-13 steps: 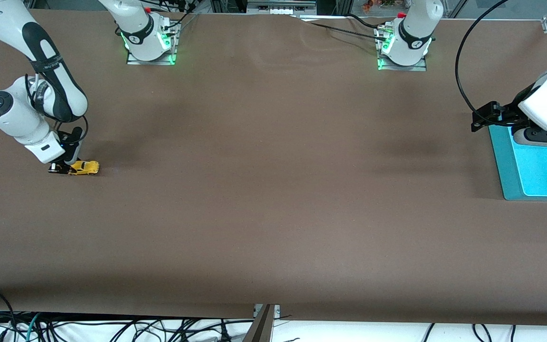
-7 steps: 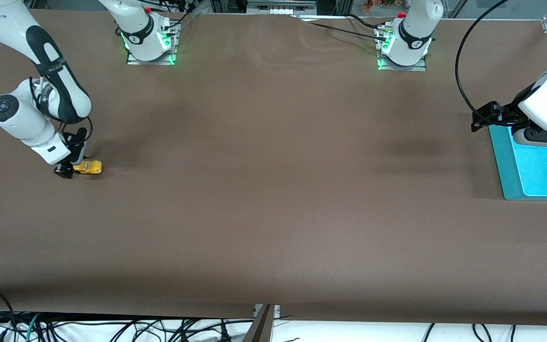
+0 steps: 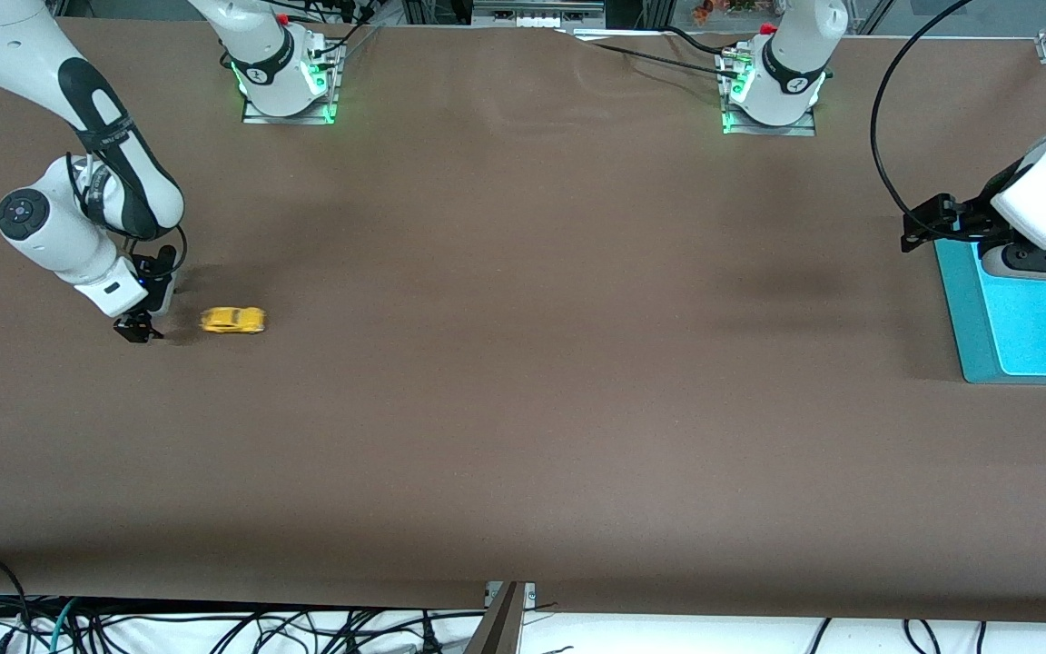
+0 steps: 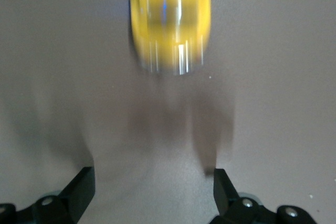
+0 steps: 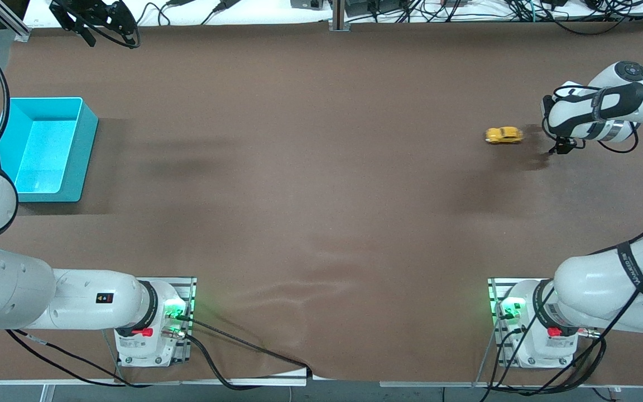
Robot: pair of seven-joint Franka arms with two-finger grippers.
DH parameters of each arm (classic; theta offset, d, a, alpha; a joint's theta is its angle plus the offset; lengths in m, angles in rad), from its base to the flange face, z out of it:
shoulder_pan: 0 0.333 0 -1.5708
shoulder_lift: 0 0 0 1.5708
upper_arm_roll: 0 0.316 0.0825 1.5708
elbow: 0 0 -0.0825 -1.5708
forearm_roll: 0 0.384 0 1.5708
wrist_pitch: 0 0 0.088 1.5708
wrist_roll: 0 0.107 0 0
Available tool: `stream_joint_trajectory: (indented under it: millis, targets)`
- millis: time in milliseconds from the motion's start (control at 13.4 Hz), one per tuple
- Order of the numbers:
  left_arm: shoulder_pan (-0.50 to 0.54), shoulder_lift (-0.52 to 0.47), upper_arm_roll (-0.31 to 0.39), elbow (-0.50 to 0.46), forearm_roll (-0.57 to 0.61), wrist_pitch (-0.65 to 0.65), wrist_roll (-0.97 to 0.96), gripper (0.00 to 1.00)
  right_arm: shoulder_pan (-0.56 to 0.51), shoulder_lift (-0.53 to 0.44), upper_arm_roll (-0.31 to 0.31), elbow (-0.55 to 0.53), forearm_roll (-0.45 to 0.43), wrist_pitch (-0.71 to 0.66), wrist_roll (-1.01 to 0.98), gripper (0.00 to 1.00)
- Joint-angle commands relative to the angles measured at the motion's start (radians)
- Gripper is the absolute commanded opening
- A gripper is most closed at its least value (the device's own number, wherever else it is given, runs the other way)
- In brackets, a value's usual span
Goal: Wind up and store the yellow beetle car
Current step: 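Raise the right gripper away as the car rolls toward the cyan tray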
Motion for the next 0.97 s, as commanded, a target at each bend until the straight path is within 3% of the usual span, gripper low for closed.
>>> stream_joint_trajectory:
  millis: [0,374,523,748,897]
  targets:
    - [0.004,0.008,-0.005,0.027,0.001,-0.024,0.001,1.0,-0.021,-0.013,0.018,-0.001,-0.009,-0.019,-0.007,1.0]
    - [0.004,0.008,-0.005,0.027,0.001,-0.024,0.001,1.0,-0.017,-0.039,0.045,0.008,0.007,-0.031,0.005,1.0]
    - [0.004,0.008,-0.005,0.027,0.001,-0.024,0.001,1.0,-0.016,-0.042,0.07,0.075,0.047,-0.134,0.043,1.0]
    - [0.004,0.008,-0.005,0.027,0.001,-0.024,0.001,1.0,-0.013,-0.033,0.09,0.258,0.051,-0.384,0.15,1.0]
    - [0.004,0.008,-0.005,0.027,0.001,-0.024,0.001,1.0,-0.013,-0.034,0.1,0.306,0.079,-0.443,0.249,1.0]
